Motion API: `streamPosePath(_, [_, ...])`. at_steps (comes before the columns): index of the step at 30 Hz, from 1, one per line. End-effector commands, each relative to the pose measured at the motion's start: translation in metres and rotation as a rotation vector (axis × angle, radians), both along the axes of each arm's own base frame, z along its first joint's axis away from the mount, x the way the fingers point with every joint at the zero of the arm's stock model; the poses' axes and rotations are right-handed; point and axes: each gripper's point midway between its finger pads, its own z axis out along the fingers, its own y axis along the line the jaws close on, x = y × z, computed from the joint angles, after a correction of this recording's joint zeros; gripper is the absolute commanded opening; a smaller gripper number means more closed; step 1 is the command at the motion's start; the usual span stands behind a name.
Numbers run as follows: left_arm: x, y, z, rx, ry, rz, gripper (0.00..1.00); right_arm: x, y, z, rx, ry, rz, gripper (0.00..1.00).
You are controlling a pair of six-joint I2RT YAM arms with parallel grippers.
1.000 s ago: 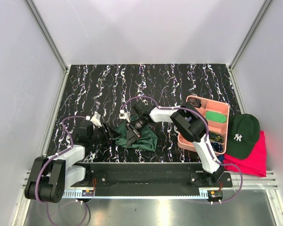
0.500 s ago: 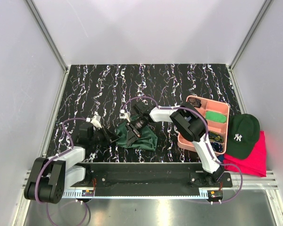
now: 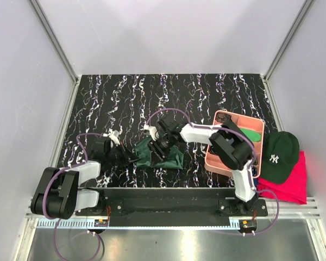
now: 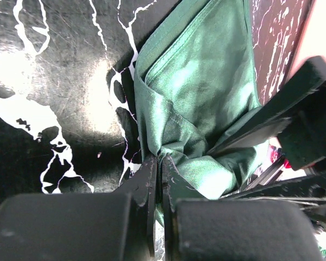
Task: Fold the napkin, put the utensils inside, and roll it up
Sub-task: Roll the napkin with the utensil
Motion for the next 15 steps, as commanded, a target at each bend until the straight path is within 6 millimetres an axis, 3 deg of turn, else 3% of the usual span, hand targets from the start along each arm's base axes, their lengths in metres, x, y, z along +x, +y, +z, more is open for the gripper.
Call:
streamPosePath(1, [-0.003, 0.01, -0.015, 0.093, 0.048, -0.002, 0.0, 0.025, -0.027, 0.002, -0.116, -0.228, -0.095, 0.61])
streamPosePath(7, [0.001, 0.008, -0.011, 0.102, 0.054, -0.027, 0.0, 0.03, -0.019, 0.037, -0.025, -0.46, -0.102, 0.74])
streamPosePath(10, [0.003, 0.006, -0.011, 0.106, 0.063, -0.038, 0.0, 0.027, -0.014, 0.045, -0.022, -0.611, -0.099, 0.78])
streamPosePath(14, [0.003, 0.004, -0.012, 0.115, 0.078, -0.049, 0.0, 0.007, -0.003, 0.044, -0.037, -0.794, -0.038, 0.84])
streamPosePath(15, [0.003, 0.004, -0.012, 0.114, 0.078, -0.05, 0.0, 0.013, -0.004, 0.045, -0.064, -0.864, -0.049, 0.84])
